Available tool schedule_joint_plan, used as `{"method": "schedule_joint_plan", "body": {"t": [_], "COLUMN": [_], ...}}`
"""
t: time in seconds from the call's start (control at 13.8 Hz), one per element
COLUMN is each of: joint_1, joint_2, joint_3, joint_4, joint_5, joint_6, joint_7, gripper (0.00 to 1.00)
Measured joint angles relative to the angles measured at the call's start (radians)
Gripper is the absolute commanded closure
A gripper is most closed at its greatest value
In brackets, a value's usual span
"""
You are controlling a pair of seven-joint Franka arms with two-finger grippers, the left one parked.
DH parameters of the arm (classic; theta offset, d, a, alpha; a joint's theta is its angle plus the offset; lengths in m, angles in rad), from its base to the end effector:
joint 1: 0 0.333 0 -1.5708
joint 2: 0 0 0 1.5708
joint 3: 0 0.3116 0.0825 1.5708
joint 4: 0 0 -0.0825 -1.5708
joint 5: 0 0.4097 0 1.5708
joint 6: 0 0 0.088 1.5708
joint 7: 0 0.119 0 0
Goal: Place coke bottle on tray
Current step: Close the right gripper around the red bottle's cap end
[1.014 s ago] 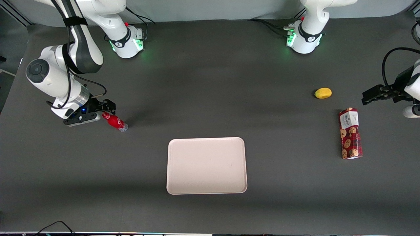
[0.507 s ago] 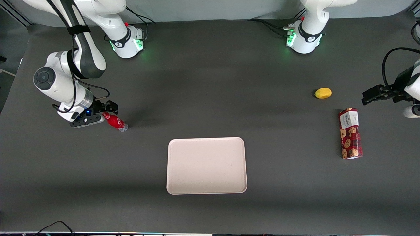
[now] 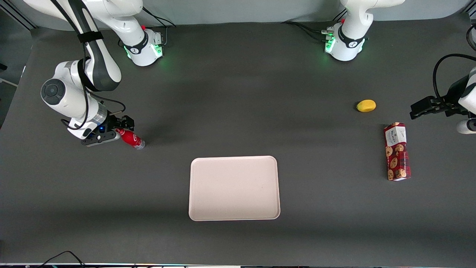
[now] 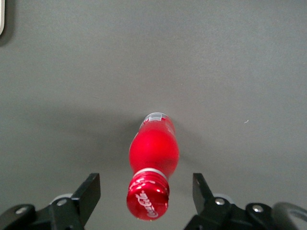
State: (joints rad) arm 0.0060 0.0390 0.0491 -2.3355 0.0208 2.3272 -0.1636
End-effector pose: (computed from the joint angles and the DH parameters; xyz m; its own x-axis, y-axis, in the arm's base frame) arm 0.5198 0.0293 0.2805 0.9782 0.2030 -0.0441 0.2021 -0.9791 -0.0239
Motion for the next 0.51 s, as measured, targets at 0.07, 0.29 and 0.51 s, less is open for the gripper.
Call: {"method": "schedule_joint_plan", "body": {"t": [0.07,0.29,0.51], "joint_1": [0.000,-0.001,-0.002], "joint_2": [0.000,0.000,-0.001], "joint_3": [0.000,-0.001,-0.001], "joint_4": [-0.002,-0.004,-0.003], "joint_5": [0.000,0.000,-0.001], "joint_6": [0.000,0.000,-0.002], "joint_7": [0.000,-0.001,-0.008], "gripper": [0.67,1.00,1.00]}}
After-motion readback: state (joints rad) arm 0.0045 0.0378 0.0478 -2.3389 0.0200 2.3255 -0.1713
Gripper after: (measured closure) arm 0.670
